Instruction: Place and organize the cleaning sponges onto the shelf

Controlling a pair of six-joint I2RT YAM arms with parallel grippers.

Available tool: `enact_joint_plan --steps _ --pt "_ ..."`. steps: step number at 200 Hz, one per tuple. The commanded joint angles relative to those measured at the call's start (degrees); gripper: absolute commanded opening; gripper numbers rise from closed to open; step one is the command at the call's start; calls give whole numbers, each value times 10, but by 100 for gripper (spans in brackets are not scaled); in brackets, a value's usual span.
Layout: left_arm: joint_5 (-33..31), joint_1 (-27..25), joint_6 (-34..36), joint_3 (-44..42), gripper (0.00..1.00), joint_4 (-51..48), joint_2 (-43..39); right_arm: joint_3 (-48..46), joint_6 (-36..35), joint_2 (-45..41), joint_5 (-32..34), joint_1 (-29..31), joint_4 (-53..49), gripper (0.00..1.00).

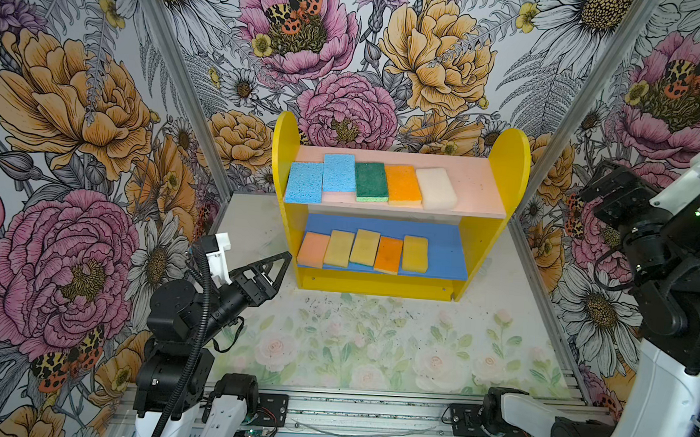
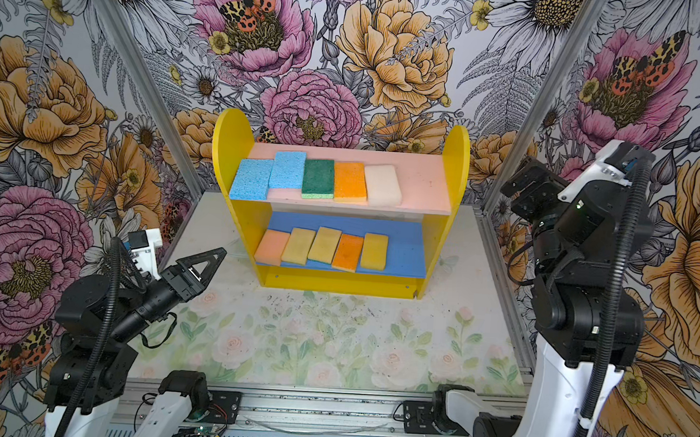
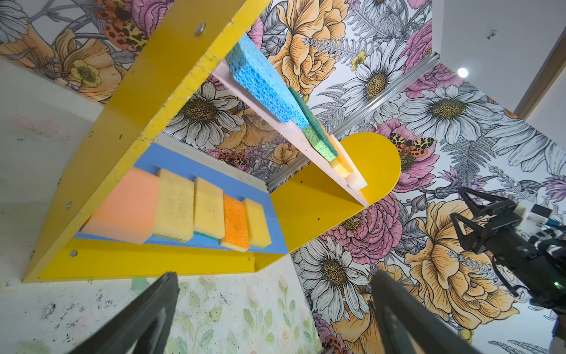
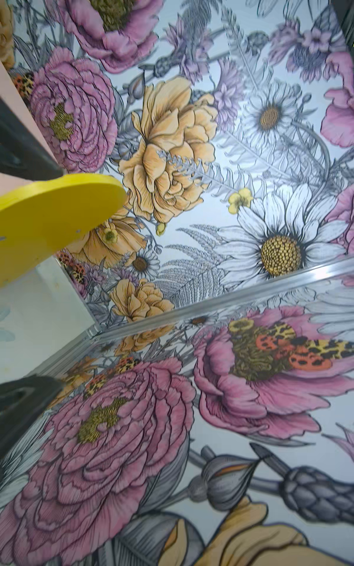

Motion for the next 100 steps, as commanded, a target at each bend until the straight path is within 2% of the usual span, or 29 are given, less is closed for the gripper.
enact_joint_plan --steps 1,13,26,56,78,100 --pt "-51 -2 45 24 99 -42 7 -63 48 20 -60 -94 -12 100" --pt "-77 -2 57 25 99 -59 9 -131 82 29 -153 -165 -8 99" --pt "-110 -2 70 20 99 -70 8 -201 96 37 -214 -189 15 100" --pt "-186 2 101 -5 99 -75 6 -387 99 34 -261 -175 108 100" --pt "-233 4 129 -23 99 -61 10 -462 81 45 -245 -131 157 100" --pt "-304 9 163 -45 99 -37 22 -518 79 76 -270 -118 203 99"
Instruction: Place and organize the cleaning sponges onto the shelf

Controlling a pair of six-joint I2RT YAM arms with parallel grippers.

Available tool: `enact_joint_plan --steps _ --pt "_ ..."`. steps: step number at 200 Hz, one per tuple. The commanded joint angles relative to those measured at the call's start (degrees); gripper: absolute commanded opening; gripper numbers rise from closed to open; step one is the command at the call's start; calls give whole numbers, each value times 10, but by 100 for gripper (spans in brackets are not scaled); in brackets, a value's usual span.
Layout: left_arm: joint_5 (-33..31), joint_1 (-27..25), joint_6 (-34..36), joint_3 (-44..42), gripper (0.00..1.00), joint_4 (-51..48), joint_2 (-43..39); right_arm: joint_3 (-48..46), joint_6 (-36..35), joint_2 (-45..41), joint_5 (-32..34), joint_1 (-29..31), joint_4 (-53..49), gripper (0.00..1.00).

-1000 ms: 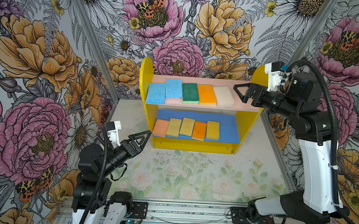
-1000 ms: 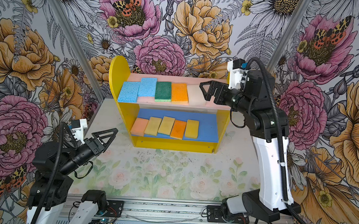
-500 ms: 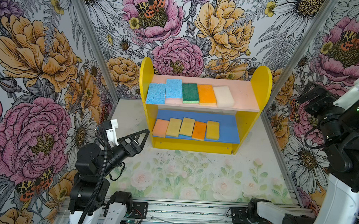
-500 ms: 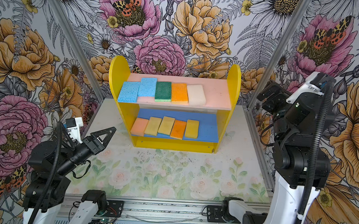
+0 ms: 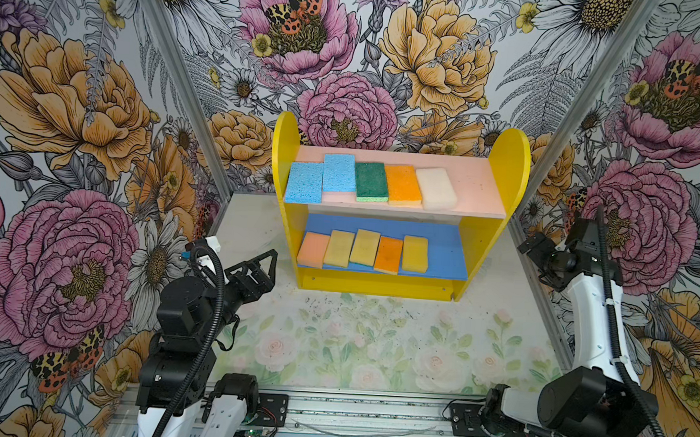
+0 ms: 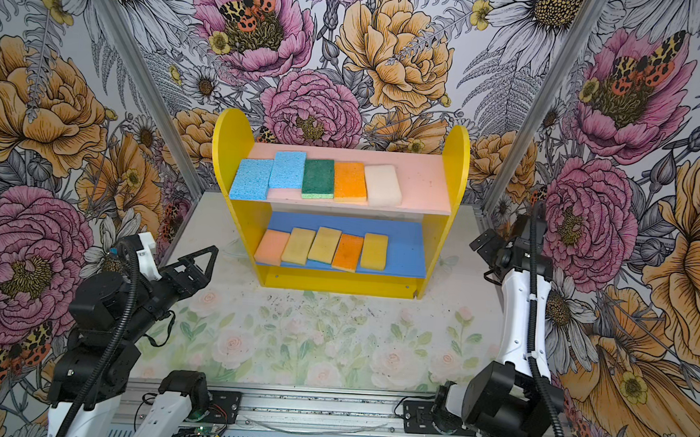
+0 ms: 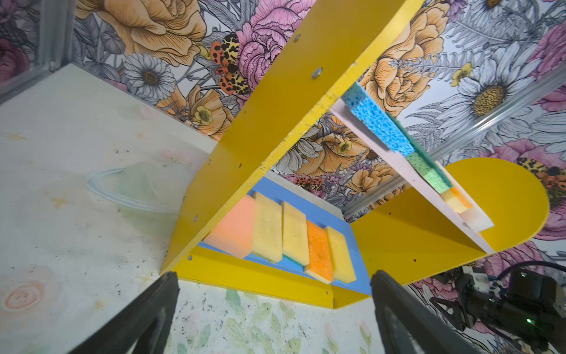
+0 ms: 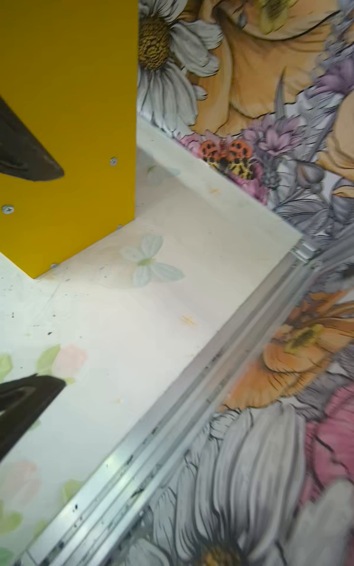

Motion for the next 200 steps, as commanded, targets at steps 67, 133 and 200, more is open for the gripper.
enact_joint_plan --steps 67,133,200 --pt "-235 24 140 -147 99 174 37 -78 -46 96 -22 73 156 99" --pt "-20 192 73 -206 99 252 150 -61 -90 142 -10 129 169 99" --pt "3 203 117 -251 99 347 175 -46 -123 177 9 215 196 100"
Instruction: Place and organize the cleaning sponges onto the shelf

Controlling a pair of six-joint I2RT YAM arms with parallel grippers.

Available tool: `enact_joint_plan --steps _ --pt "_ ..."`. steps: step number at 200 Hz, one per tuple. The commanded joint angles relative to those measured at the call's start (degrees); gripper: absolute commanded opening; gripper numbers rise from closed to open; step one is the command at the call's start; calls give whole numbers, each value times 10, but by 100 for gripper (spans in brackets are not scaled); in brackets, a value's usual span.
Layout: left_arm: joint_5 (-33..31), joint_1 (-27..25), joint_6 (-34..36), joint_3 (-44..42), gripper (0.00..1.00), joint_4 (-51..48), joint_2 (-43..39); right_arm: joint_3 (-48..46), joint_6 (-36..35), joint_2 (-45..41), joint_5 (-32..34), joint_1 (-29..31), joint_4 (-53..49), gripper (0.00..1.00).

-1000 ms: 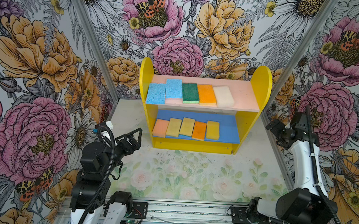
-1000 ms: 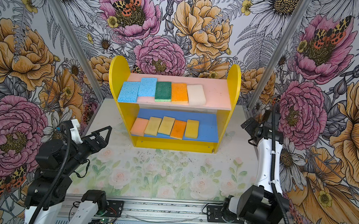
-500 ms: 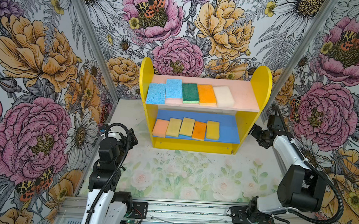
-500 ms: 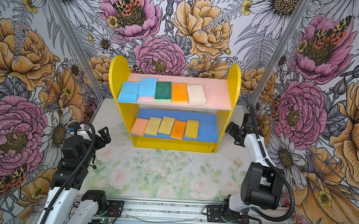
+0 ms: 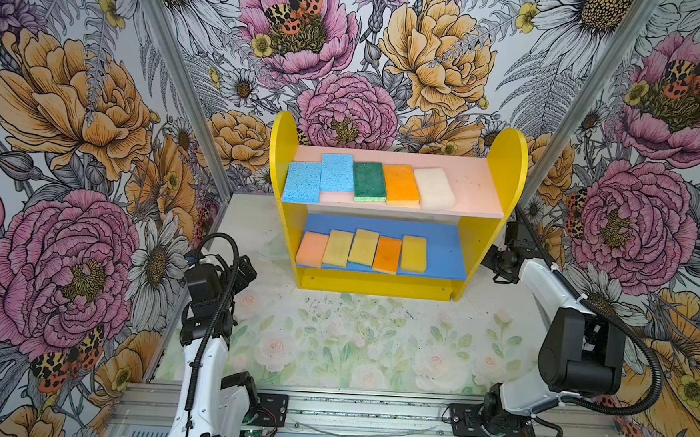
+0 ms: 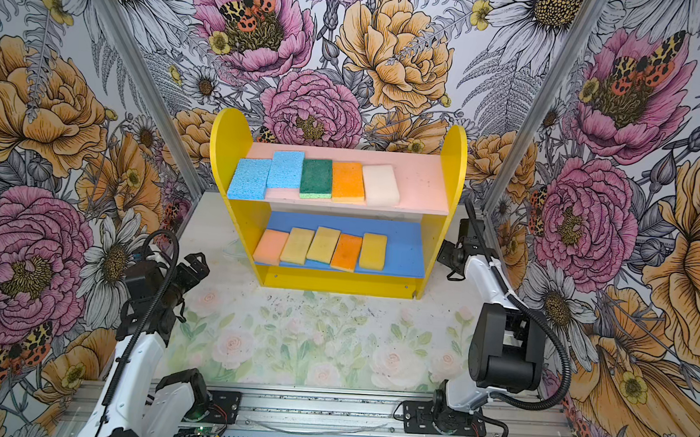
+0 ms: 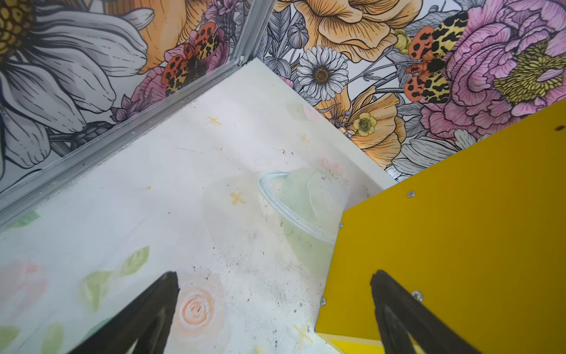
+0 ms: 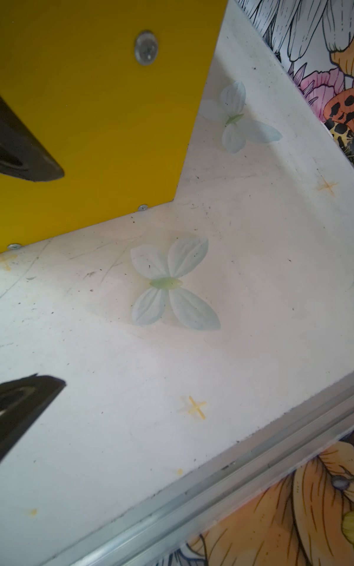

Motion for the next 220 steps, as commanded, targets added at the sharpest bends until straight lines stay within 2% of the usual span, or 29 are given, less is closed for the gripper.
enact_joint_plan --steps 1,52,86,123,136,155,192,220 --pt "33 -1 35 -6 99 55 2 20 -21 20 -63 72 22 99" --pt "37 -5 41 -8 99 74 16 38 -23 50 -59 103 43 100" --pt "54 -7 64 -28 99 113 21 -6 -56 11 -27 85 91 99" --pt "28 -9 95 -53 99 165 32 -137 -122 -77 -42 46 260 100" --pt "32 -11 104 -62 99 197 44 -201 -142 -104 -48 46 346 99" --pt "29 -11 106 -79 99 250 65 -305 -163 -126 -50 48 528 100" --pt "31 -11 121 -84 99 294 109 -280 -188 -102 -36 39 472 100" --pt "32 -12 121 -97 99 358 144 -318 -203 -70 -42 41 561 99"
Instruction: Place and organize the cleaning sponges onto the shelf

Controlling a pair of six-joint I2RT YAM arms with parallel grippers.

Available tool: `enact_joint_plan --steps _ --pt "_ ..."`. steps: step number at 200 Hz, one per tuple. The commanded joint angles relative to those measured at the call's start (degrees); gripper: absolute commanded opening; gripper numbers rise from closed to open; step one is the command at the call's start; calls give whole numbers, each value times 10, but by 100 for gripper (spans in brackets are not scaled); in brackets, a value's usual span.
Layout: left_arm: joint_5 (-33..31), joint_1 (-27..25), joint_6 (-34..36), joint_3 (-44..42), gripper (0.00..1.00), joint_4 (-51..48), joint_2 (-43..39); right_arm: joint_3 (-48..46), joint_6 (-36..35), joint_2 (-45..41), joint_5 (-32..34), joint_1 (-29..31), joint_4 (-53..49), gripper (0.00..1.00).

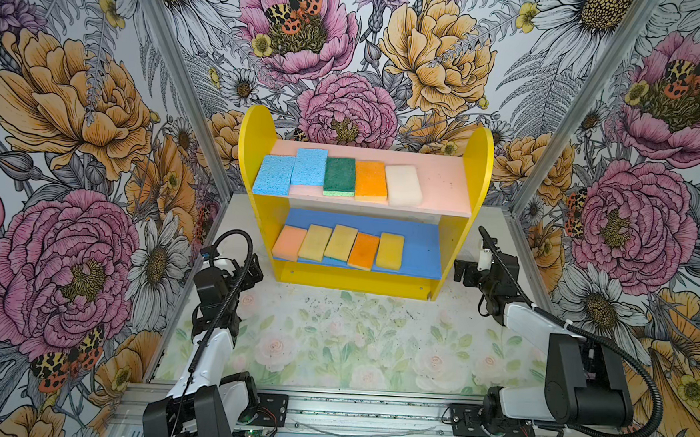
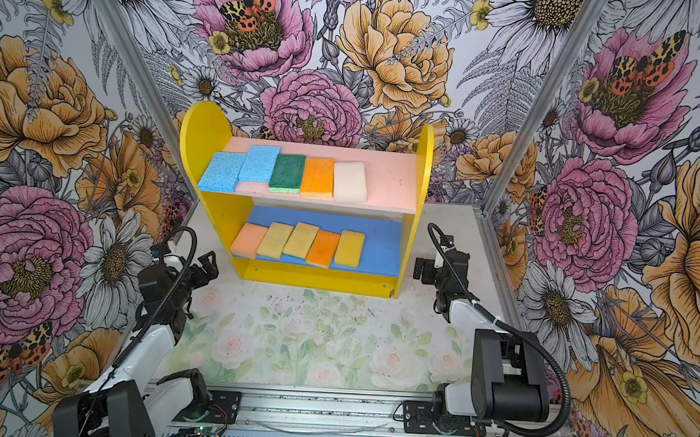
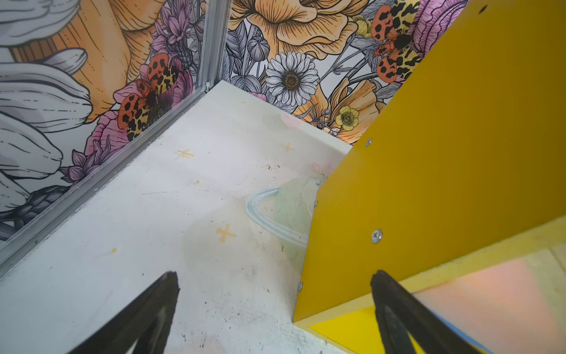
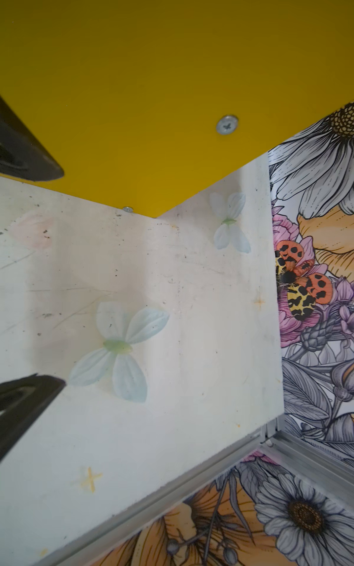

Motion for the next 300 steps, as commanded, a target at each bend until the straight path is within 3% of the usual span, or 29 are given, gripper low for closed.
enact_joint_plan --steps 1,69,132,161,193,221,240,300 --pt "-1 -4 17 -15 99 87 23 -17 -29 27 -4 -1 103 99" --pt "30 -4 32 -44 99 245 118 -131 -33 72 11 -1 357 100" --pt "54 -18 0 -57 99 418 218 -127 -29 70 22 -1 341 99" --pt "-38 -91 90 -65 99 433 223 -127 -28 70 22 -2 343 99" --pt "-98 -159 146 -80 99 601 347 -126 -26 71 23 -2 340 99" --pt "-225 -162 105 -28 99 438 309 -125 -26 71 23 -2 340 100" --pt "-219 -170 118 2 99 385 309 -125 -26 71 22 -2 340 100" --pt "-226 -182 134 9 99 378 313 -125 -26 71 23 -2 338 99"
